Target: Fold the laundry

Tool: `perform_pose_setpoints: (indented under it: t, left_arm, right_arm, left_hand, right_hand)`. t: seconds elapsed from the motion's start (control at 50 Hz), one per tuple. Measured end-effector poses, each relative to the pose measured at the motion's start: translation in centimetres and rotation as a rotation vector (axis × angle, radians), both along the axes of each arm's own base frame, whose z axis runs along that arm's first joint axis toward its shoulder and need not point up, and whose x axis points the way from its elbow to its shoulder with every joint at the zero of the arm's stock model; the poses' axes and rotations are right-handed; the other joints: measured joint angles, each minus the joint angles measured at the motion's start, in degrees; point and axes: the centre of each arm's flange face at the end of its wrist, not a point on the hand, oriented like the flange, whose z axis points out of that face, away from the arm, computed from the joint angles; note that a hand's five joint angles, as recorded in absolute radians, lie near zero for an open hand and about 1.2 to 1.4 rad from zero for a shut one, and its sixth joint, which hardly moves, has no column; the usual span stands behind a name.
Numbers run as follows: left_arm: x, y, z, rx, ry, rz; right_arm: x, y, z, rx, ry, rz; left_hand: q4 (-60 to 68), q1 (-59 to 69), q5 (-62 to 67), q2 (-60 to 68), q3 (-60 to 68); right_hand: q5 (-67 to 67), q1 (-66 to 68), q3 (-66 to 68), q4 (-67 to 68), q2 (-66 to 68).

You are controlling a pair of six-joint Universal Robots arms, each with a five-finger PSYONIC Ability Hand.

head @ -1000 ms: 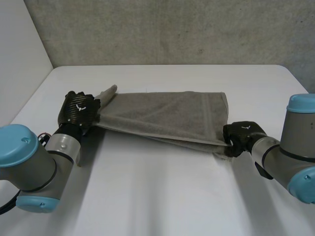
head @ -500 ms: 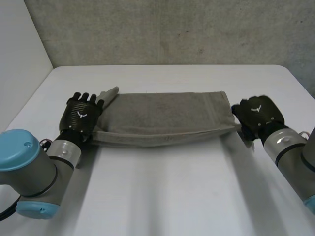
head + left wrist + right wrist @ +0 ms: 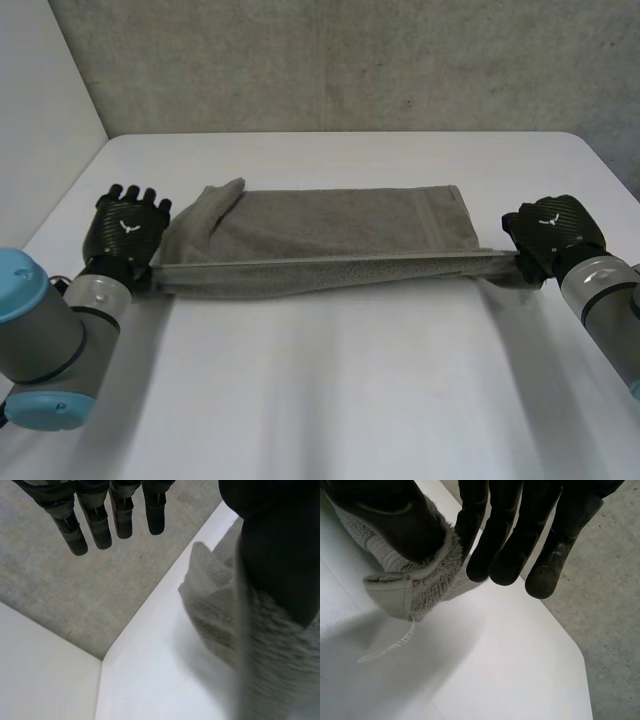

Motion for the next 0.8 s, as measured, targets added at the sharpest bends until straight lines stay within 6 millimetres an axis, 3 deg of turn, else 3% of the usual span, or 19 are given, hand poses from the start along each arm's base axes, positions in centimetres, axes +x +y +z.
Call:
perform_pose_setpoints:
  t: [0.18, 0.3, 0.36, 0.42, 0.72, 0.76, 0.8]
  left_arm:
    - [1.1, -0.1, 0.9, -0.007, 0.001, 0.031]
    - [1.2, 0.2, 0.9, 0.011, -0.002, 0.030]
    - [1.2, 0.4, 0.9, 0.031, -0.006, 0.026]
    - [1.2, 0.6, 0.8, 0.051, -0.009, 0.024]
    - [1.1, 1.1, 0.4, 0.116, -0.019, 0.006]
    - [1.0, 1.2, 0.3, 0.121, -0.019, -0.006]
    - [0.9, 1.4, 0.1, 0.129, -0.020, -0.022]
  right_arm:
    - [0.0, -0.1, -0.1, 0.003, -0.001, 0.003]
    - [0.0, -0.1, -0.3, 0.008, 0.001, 0.004]
    - [0.0, -0.1, -0.3, 0.010, 0.001, 0.004]
    - [0.0, -0.1, -0.3, 0.010, 0.001, 0.004]
    - [0.2, 0.1, -0.7, 0.024, 0.005, 0.010]
    - [0.2, 0.1, -0.8, 0.028, 0.005, 0.012]
    - [0.3, 0.1, -0.9, 0.031, 0.006, 0.013]
  left_hand:
    - [11.8, 11.8, 11.9, 11.9, 11.9]
    - [30.5, 30.6, 30.6, 30.6, 30.5]
    - [46.0, 46.2, 45.9, 46.1, 46.0]
    - [52.2, 50.7, 51.3, 52.3, 52.2]
    - [55.0, 52.3, 53.5, 55.1, 55.1]
    - [49.1, 49.1, 50.6, 47.9, 47.9]
    - [33.6, 33.4, 33.4, 33.6, 33.7]
  right_hand:
    - [0.5, 0.0, 0.0, 0.0, 0.0]
    - [0.5, 0.0, 0.0, 0.0, 0.0]
    - [0.5, 0.0, 0.0, 0.0, 0.0]
    - [0.5, 0.0, 0.0, 0.0, 0.0]
    - [0.5, 0.0, 0.0, 0.0, 0.0]
    - [0.5, 0.0, 0.0, 0.0, 0.0]
    - [0.5, 0.0, 0.0, 0.0, 0.0]
